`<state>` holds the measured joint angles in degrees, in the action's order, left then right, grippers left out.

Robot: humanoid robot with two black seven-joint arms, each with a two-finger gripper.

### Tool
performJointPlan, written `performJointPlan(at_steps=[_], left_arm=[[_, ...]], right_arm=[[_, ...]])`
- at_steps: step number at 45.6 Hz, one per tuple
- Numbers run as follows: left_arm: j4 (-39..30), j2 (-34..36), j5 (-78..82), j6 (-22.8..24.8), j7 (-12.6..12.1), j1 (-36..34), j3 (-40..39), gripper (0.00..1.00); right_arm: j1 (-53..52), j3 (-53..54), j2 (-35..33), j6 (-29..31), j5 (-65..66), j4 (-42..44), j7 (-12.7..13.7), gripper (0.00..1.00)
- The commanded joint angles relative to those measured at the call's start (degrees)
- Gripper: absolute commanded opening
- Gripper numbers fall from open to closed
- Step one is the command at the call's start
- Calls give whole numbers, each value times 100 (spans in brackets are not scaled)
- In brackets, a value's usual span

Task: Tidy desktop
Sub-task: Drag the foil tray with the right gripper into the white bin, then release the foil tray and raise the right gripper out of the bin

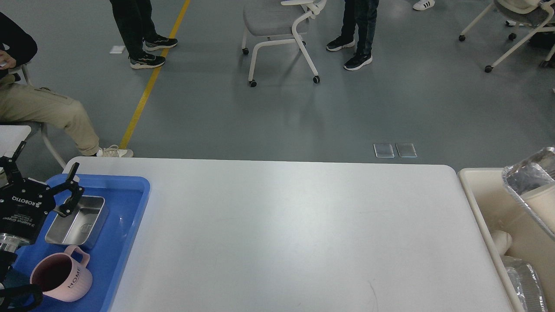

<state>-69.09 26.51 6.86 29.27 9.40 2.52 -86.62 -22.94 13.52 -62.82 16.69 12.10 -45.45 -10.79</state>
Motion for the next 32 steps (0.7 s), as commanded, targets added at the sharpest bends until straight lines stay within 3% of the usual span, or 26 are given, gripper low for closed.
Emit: performJointPlan(at_steps=[1,18,19,20,22,23,32], left_arm=[[1,3,0,8,0,38,-4,97],[1,12,0,26,0,65,-12,97],[1,20,0,26,0,73,-12,97],[1,21,0,26,0,91,-12,97],[1,29,0,35,0,100,-21,97],[1,38,0,35,0,100,-12,97],[9,65,0,26,0,82,-12,97]], right_arm=[[167,11,182,1,-147,353,-2,0],[422,28,648,-8,-340,1249,7,1],[422,28,665,1,-340,1284,7,7],[422,28,674,9,-340,1319,-2,23],[431,28,683,-8,-340,1337,-2,76],[431,28,683,1,-340,1346,-2,87],[457,81,701,45,-314,1346,-2,98]])
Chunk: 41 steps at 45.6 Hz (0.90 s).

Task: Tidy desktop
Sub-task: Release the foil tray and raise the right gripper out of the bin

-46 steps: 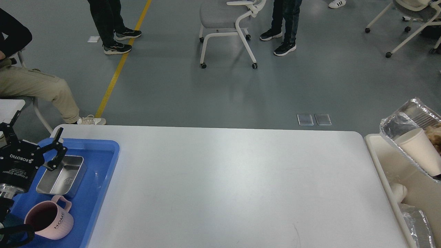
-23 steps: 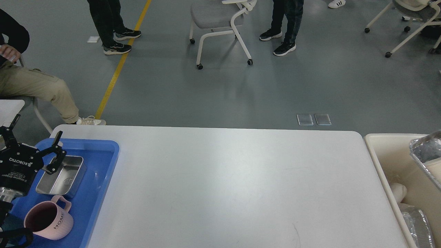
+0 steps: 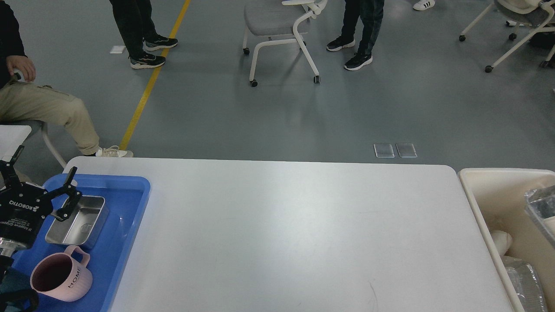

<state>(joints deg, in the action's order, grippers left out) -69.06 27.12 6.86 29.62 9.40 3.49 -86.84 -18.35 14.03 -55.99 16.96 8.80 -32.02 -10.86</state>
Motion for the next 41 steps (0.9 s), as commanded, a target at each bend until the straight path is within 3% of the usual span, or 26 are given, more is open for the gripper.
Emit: performJointPlan(at_steps=[1,20,31,41], left_arm=[[-2,4,0,-9,-9,-15,9,97],[7,-5,8,-26,0,3,-35,97],[16,21,0,9,9,29,-79,97],[16,30,9,26,18,109,-97,97]], right_arm=[[-19,30,18,18,16,-6,-4,99],[-449,30,176,27,95,-6,5,100],[-1258,39,677,27,104,-59,-22,100],[-2339,257,1539,158,69,-94,22,100]])
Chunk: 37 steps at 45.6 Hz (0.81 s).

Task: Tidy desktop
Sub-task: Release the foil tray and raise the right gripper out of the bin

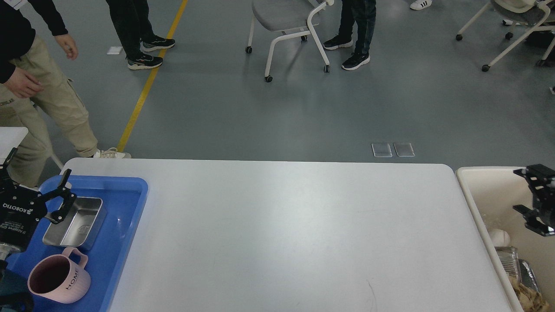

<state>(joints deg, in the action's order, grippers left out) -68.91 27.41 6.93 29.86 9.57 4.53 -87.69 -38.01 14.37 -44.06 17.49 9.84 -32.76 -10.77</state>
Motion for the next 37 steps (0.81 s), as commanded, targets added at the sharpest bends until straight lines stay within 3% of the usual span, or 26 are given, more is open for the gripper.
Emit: performJointPlan(at_steps=[1,17,29,37], left_arm=[[0,1,1,-6,1,5,-12,97],[0,10,-8,-68,-8,-4,-38,97],[0,10,-17,-182,-25,-74,-64,97],[114,1,-17,-200,-25,-145,-47,97]], right_arm=[[-399,390,372,149,-35,-38,13,100],[329,3440,1004,1432,-114,-1329,48,100],[1067,4460,1839,1415,-456,-2138,83,100],[1191,4786,2322,1231,-676,-2112,312,100]])
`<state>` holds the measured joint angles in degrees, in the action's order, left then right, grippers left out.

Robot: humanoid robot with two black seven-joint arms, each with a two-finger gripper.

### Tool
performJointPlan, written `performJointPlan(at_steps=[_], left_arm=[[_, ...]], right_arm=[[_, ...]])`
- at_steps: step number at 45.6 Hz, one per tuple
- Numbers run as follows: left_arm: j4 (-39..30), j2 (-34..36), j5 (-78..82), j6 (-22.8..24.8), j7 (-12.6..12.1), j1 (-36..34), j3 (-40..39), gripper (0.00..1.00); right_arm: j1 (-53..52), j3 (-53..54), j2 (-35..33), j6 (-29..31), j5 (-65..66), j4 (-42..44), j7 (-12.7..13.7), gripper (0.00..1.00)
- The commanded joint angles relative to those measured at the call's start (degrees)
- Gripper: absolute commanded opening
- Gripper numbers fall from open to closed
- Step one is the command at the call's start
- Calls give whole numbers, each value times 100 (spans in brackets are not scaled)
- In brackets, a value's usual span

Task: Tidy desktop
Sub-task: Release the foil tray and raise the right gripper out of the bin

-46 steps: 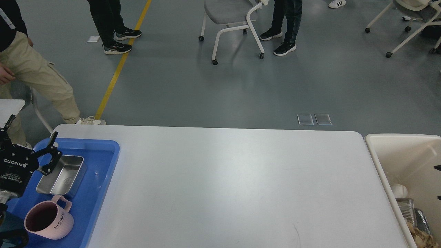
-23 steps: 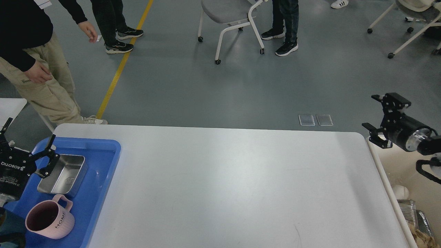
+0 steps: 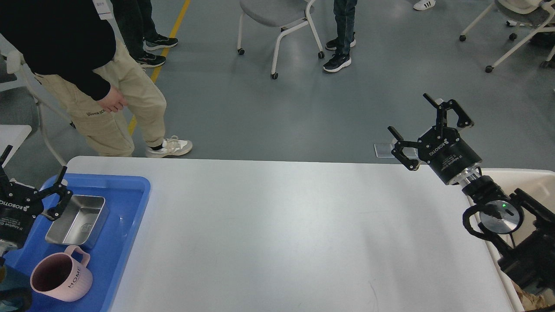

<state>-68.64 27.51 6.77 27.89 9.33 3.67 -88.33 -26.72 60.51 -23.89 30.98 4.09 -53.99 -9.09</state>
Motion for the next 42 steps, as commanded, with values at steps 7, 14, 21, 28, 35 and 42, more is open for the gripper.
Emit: performJointPlan(at_steps=[7,14,21,28,35,42], left_arm=[[149,-27,-9,-11,-10,-183,70,97],[202,-70,-18,-11,-168,-244,26,97],[465,-141,-18,-3,-203,-349,26,97],[878,-308,-18,59,-203,-605,61,97],[843,-360,-9,85,-212,-605,123,97],[826,-361,-9,111,-221,-596,228,97]], right_arm=[[79,269,710,-417,-215,20,478,100],[87,277,1009,-602,-215,47,575,100],[96,269,1229,-769,-215,38,584,100],[105,198,1413,-1164,-198,56,575,100],[167,181,1422,-1270,-180,56,575,100],[184,189,1378,-1253,-163,56,566,100]])
